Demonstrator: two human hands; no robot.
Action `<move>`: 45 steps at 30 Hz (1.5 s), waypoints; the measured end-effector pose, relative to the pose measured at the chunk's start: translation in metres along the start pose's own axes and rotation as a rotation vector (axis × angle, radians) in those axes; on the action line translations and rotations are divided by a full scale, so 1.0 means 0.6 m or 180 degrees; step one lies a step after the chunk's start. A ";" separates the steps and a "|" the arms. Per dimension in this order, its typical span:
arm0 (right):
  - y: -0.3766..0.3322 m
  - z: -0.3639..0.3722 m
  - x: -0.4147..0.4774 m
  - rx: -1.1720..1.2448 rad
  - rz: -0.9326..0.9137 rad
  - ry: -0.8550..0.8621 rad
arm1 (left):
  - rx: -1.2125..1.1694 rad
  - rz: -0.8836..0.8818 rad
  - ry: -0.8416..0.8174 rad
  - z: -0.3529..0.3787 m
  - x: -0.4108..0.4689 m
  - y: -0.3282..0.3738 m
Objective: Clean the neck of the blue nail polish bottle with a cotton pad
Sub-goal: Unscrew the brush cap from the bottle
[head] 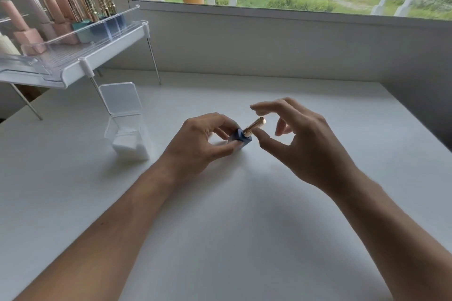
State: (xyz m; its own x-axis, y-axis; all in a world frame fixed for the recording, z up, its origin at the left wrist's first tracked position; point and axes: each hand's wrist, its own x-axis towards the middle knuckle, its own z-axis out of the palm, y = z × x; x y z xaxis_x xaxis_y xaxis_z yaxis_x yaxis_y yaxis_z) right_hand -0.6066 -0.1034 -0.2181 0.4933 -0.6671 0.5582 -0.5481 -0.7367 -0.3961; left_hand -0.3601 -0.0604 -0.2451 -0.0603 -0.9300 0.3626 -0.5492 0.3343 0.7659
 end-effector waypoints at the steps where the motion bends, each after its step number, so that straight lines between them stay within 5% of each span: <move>1: -0.002 0.000 0.000 -0.0026 0.0093 0.0072 | 0.0010 0.0000 -0.0004 0.000 0.000 -0.001; 6: 0.000 -0.005 0.002 -0.0477 0.0485 0.0318 | 0.0065 0.0017 -0.0012 0.001 -0.001 -0.003; 45: -0.003 -0.003 -0.003 -0.0190 0.0411 -0.0235 | 0.0320 0.0066 -0.0004 -0.004 0.002 -0.012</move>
State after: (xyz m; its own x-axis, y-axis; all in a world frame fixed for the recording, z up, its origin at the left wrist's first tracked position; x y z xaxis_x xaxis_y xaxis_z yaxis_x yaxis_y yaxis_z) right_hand -0.6077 -0.1009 -0.2172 0.4632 -0.7637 0.4497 -0.6482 -0.6380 -0.4158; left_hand -0.3544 -0.0634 -0.2490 -0.0736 -0.9232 0.3771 -0.6286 0.3365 0.7011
